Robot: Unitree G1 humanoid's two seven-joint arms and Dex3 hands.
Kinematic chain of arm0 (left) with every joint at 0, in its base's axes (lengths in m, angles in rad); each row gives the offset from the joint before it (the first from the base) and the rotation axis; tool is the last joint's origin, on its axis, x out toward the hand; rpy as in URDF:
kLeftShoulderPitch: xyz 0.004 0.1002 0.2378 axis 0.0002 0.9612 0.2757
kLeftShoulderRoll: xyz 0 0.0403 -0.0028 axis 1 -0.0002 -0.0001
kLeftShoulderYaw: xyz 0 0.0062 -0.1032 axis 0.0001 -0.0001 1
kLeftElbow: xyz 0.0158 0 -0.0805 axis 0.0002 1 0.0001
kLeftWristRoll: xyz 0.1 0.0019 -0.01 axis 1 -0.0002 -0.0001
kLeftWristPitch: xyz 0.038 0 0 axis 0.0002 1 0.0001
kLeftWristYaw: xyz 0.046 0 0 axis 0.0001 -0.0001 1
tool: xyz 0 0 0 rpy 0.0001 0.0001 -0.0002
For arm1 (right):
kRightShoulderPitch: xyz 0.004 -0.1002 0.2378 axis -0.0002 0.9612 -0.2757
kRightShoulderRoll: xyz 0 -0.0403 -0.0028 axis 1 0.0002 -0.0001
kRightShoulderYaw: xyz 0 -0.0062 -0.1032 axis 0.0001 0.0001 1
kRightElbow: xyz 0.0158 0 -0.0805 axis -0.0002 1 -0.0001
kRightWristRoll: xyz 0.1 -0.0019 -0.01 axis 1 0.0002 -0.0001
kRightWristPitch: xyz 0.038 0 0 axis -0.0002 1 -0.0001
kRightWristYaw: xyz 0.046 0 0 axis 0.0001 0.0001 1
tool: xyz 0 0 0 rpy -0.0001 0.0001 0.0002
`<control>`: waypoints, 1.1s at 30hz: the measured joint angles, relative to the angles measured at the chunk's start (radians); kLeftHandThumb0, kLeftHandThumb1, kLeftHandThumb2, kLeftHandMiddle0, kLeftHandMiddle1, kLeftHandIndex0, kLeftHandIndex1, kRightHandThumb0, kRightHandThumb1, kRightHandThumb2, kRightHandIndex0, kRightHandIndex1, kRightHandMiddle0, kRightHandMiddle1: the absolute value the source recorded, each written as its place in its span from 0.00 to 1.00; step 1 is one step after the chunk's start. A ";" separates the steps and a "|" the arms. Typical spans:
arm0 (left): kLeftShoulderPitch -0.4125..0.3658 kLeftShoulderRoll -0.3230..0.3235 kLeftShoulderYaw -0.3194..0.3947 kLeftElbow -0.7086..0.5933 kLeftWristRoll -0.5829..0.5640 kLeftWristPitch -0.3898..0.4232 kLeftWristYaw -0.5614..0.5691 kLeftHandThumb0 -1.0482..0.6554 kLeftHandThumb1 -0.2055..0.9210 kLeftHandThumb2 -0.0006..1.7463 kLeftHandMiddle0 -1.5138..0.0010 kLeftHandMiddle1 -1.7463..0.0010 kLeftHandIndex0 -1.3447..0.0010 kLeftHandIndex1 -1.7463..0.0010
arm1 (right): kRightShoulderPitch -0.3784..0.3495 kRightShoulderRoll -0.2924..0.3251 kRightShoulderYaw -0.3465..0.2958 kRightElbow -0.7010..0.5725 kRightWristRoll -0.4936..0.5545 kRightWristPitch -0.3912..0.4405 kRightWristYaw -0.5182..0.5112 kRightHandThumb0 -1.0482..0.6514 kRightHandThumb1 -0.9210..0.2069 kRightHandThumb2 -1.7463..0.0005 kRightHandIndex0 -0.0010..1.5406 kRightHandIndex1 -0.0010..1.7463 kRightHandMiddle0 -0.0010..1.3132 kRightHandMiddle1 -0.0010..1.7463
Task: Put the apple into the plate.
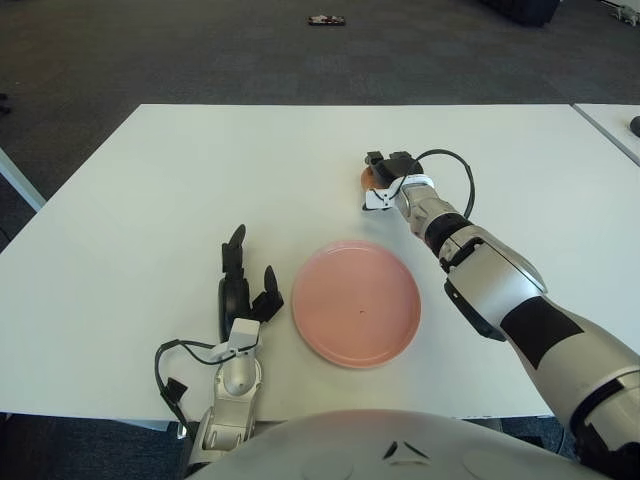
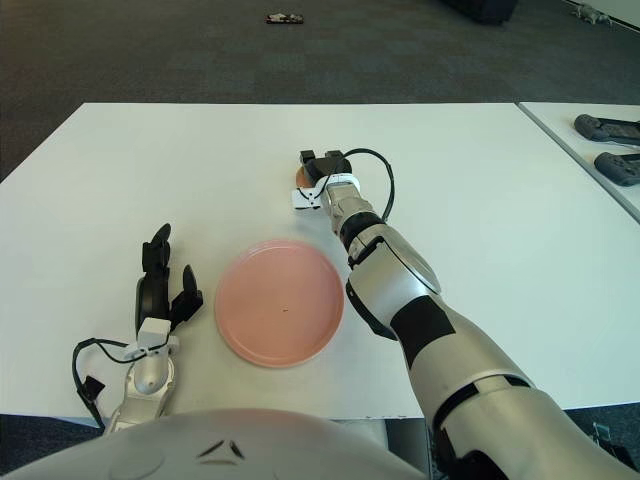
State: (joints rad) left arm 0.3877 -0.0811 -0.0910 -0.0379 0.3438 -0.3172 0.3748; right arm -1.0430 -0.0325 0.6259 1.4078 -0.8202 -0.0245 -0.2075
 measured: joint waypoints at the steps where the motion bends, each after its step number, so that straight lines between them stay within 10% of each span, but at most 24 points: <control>1: 0.004 -0.001 -0.001 -0.003 0.001 0.000 0.000 0.12 1.00 0.50 0.84 0.94 1.00 0.69 | 0.000 0.000 0.001 0.000 -0.002 0.001 -0.002 0.12 0.02 0.88 0.07 0.47 0.00 0.64; 10: 0.031 -0.008 -0.010 -0.023 0.011 0.000 0.003 0.12 1.00 0.49 0.83 0.94 1.00 0.68 | 0.001 0.000 0.007 -0.001 -0.017 0.003 -0.008 0.17 0.24 0.67 0.15 0.76 0.00 0.96; 19: 0.056 -0.017 -0.018 -0.035 0.018 -0.009 0.011 0.12 1.00 0.48 0.83 0.94 1.00 0.67 | 0.020 0.001 -0.025 -0.003 -0.005 0.002 0.008 0.29 0.43 0.51 0.28 0.91 0.18 1.00; 22: 0.062 -0.018 -0.021 -0.040 0.019 -0.009 0.011 0.13 1.00 0.48 0.83 0.94 1.00 0.67 | 0.038 0.002 -0.039 -0.004 0.004 0.001 0.004 0.51 0.53 0.35 0.42 0.85 0.30 1.00; 27: 0.075 -0.020 -0.026 -0.049 0.020 -0.009 0.012 0.13 1.00 0.48 0.83 0.93 1.00 0.67 | 0.044 0.002 -0.065 -0.008 0.016 -0.002 -0.023 0.60 0.68 0.23 0.54 0.76 0.46 1.00; 33: 0.084 -0.020 -0.028 -0.056 0.020 -0.009 0.012 0.13 1.00 0.48 0.83 0.94 1.00 0.67 | 0.051 0.007 -0.083 -0.009 0.018 -0.007 -0.059 0.61 0.66 0.17 0.40 0.96 0.45 1.00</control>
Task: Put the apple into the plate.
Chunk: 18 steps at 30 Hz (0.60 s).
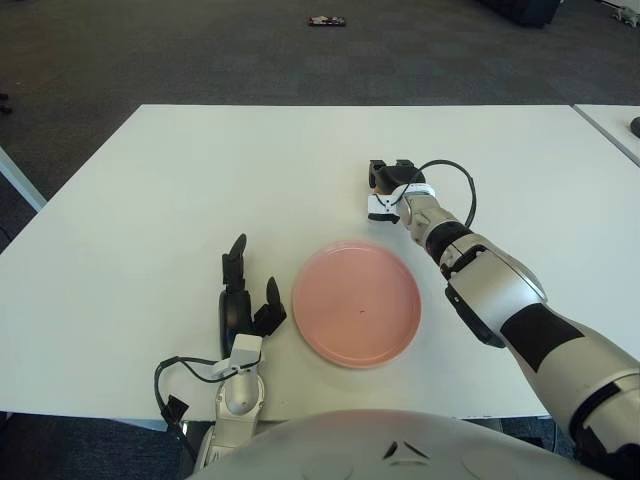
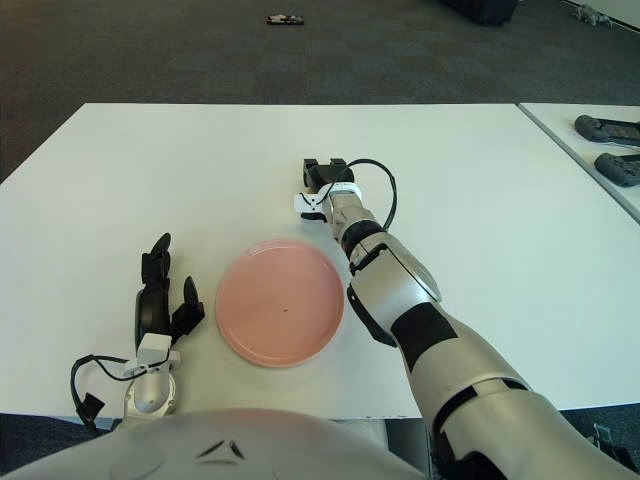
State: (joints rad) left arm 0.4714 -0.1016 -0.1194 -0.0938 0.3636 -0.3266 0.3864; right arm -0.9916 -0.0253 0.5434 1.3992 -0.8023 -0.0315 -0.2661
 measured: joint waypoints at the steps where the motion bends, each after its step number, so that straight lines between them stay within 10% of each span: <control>1: 0.000 0.000 0.000 0.000 0.000 0.000 0.000 0.13 1.00 0.48 0.83 0.94 1.00 0.67 | 0.000 0.000 -0.001 0.000 0.000 -0.001 -0.002 0.61 0.65 0.17 0.39 0.97 0.45 1.00; 18: -0.034 0.001 0.014 0.024 -0.004 0.001 0.003 0.13 1.00 0.47 0.83 0.93 1.00 0.67 | 0.007 0.002 -0.069 0.000 0.038 -0.019 -0.019 0.62 0.71 0.12 0.42 0.99 0.49 1.00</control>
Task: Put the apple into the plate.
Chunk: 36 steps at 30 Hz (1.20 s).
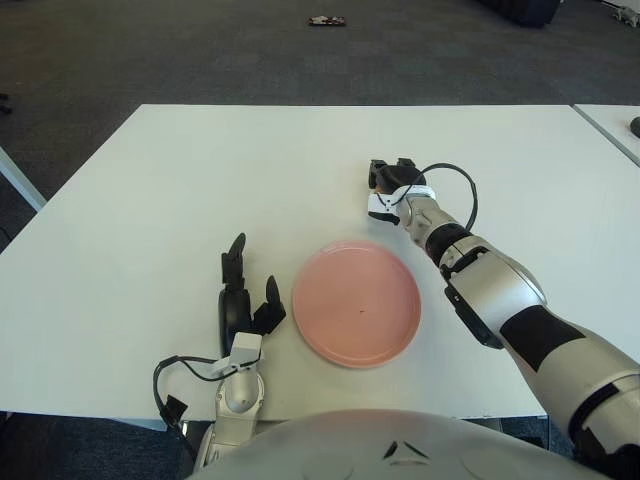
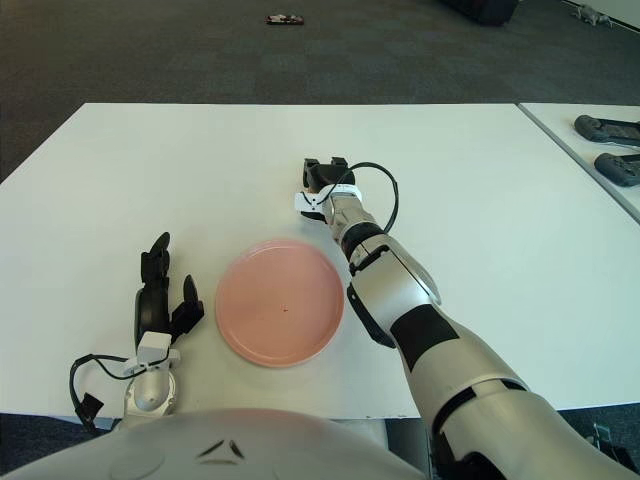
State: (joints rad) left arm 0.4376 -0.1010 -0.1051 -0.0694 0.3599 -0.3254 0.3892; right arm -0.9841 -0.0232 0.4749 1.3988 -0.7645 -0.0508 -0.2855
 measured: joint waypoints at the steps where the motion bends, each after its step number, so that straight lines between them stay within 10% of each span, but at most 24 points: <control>1: -0.004 0.000 0.002 0.002 -0.001 0.000 0.000 0.13 1.00 0.47 0.83 0.93 1.00 0.67 | 0.000 0.000 -0.005 0.000 0.002 -0.001 0.000 0.62 0.76 0.12 0.50 0.89 0.52 1.00; 8: -0.019 0.005 0.015 0.013 -0.018 0.000 -0.005 0.13 1.00 0.47 0.83 0.94 1.00 0.67 | 0.000 0.001 -0.031 -0.001 0.015 -0.016 0.004 0.62 0.86 0.09 0.66 0.74 0.56 1.00; 36: -0.082 0.032 0.051 0.052 -0.040 0.010 -0.012 0.13 1.00 0.48 0.83 0.93 1.00 0.65 | 0.002 -0.002 -0.102 0.000 0.073 -0.075 -0.032 0.62 0.85 0.04 0.59 0.94 0.50 1.00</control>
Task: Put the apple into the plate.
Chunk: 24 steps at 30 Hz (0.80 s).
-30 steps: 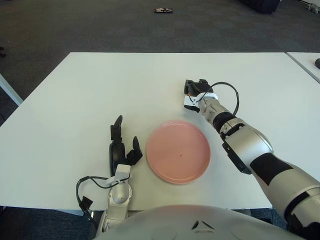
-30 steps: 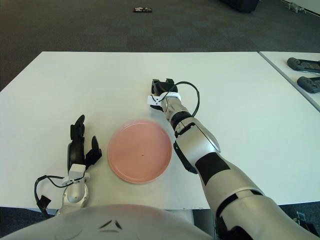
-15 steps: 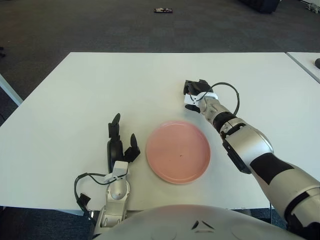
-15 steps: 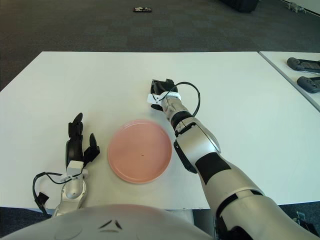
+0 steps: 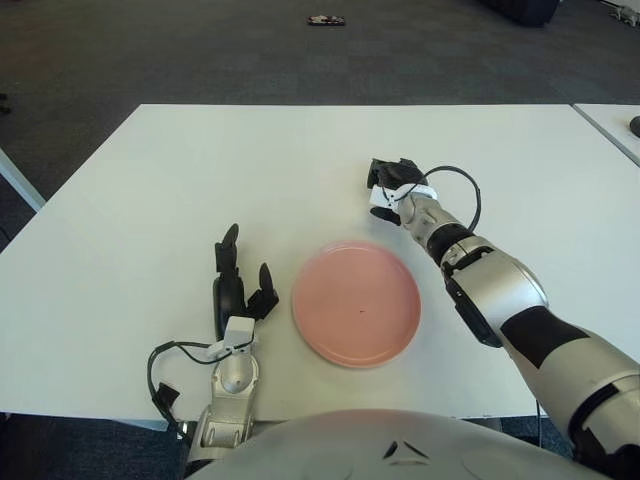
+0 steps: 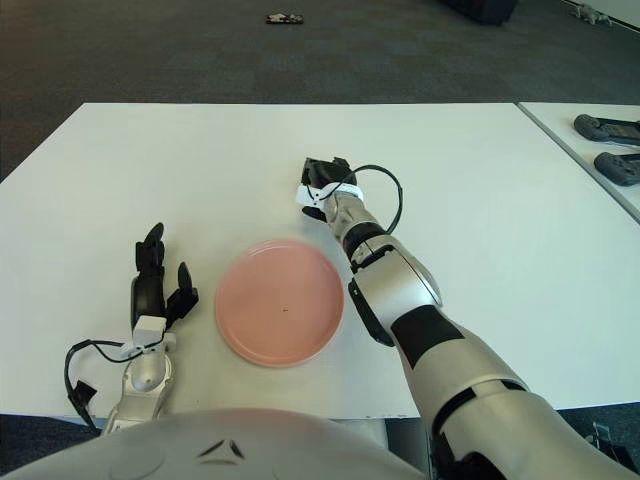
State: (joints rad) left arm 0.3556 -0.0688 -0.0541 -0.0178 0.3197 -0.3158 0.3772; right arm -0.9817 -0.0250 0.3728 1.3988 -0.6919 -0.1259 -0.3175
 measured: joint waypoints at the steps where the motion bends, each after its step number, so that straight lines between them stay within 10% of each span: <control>1: -0.002 0.001 0.001 0.001 0.000 0.001 -0.002 0.13 1.00 0.48 0.83 0.93 1.00 0.65 | 0.000 0.000 -0.004 0.000 0.004 -0.006 -0.006 0.62 0.84 0.04 0.58 0.94 0.49 1.00; 24: -0.035 0.014 0.017 0.007 -0.002 0.045 -0.033 0.13 1.00 0.52 0.85 0.94 1.00 0.66 | -0.062 -0.006 -0.164 -0.017 0.171 -0.143 -0.066 0.62 0.82 0.07 0.59 0.90 0.48 1.00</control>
State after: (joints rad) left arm 0.3208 -0.0551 -0.0371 -0.0110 0.3179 -0.2704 0.3445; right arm -1.0439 -0.0313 0.2091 1.3819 -0.5208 -0.2686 -0.3835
